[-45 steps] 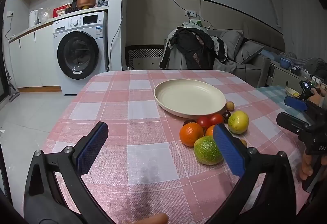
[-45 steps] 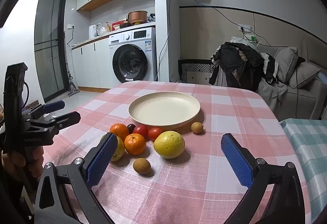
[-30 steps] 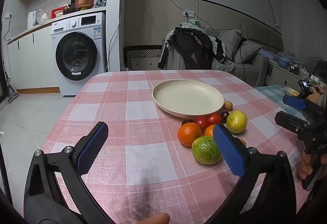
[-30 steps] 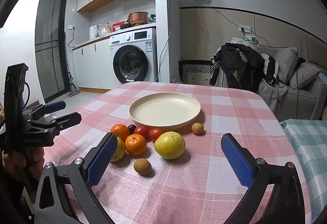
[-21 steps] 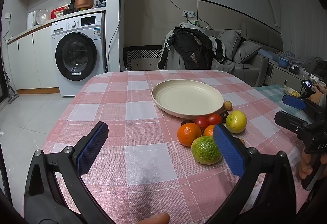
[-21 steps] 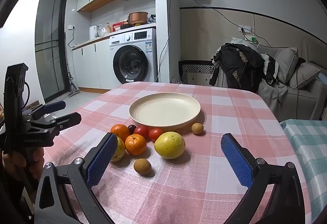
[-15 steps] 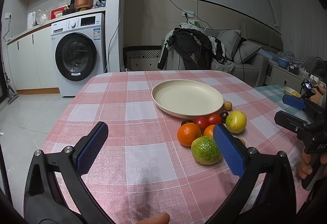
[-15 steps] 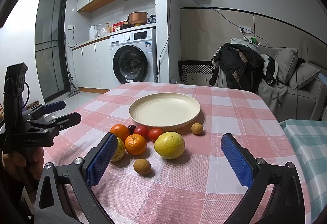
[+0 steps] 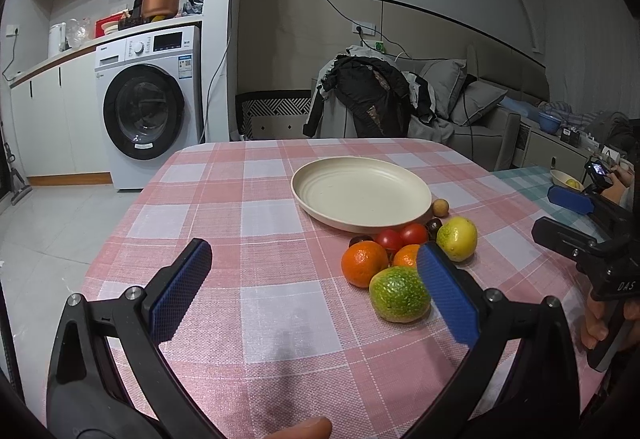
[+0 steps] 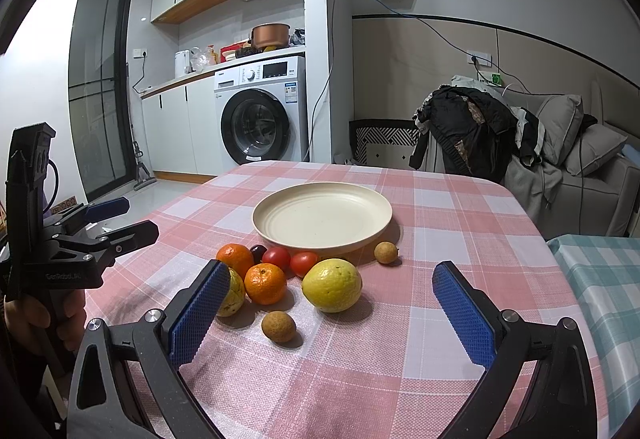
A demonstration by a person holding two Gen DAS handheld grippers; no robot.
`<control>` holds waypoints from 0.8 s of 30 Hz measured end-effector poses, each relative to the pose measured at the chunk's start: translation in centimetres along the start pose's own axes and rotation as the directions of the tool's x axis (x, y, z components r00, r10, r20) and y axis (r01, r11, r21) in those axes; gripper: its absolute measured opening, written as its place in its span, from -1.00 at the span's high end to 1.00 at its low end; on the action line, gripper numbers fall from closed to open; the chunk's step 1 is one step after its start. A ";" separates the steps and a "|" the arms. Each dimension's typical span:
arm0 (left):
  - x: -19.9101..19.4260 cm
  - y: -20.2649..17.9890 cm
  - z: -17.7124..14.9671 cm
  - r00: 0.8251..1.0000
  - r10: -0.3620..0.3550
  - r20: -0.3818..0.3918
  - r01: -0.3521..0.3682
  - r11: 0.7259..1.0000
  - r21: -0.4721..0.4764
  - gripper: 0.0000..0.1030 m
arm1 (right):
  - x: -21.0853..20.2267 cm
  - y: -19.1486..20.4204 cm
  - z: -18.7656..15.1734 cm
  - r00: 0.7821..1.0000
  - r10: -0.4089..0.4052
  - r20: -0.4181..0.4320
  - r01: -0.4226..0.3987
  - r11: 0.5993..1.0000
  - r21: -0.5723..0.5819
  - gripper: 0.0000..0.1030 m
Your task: Organize fruits
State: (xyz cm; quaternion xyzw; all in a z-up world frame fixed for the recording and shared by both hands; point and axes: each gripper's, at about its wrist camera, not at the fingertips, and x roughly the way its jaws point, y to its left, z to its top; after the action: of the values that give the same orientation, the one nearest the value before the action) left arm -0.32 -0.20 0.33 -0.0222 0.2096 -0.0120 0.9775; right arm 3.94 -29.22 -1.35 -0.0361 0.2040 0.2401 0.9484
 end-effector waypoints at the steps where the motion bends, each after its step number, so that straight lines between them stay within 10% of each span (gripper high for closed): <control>1: 0.0 0.0 0.0 1.000 -0.002 0.000 0.002 1.000 0.000 -0.99 | 0.0 0.0 0.0 1.000 0.000 0.000 0.000 1.000 0.000 -1.00; 24: 0.0 -0.4 -0.1 1.000 -0.020 0.005 0.020 1.000 0.008 -0.99 | -0.1 0.1 0.0 1.000 -0.001 0.001 0.001 1.000 -0.001 -1.00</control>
State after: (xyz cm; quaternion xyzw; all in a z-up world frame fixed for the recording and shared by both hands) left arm -0.40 -0.64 0.30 -0.0207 0.2069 -0.0225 0.9779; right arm 3.85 -29.20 -1.32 -0.0366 0.2036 0.2399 0.9485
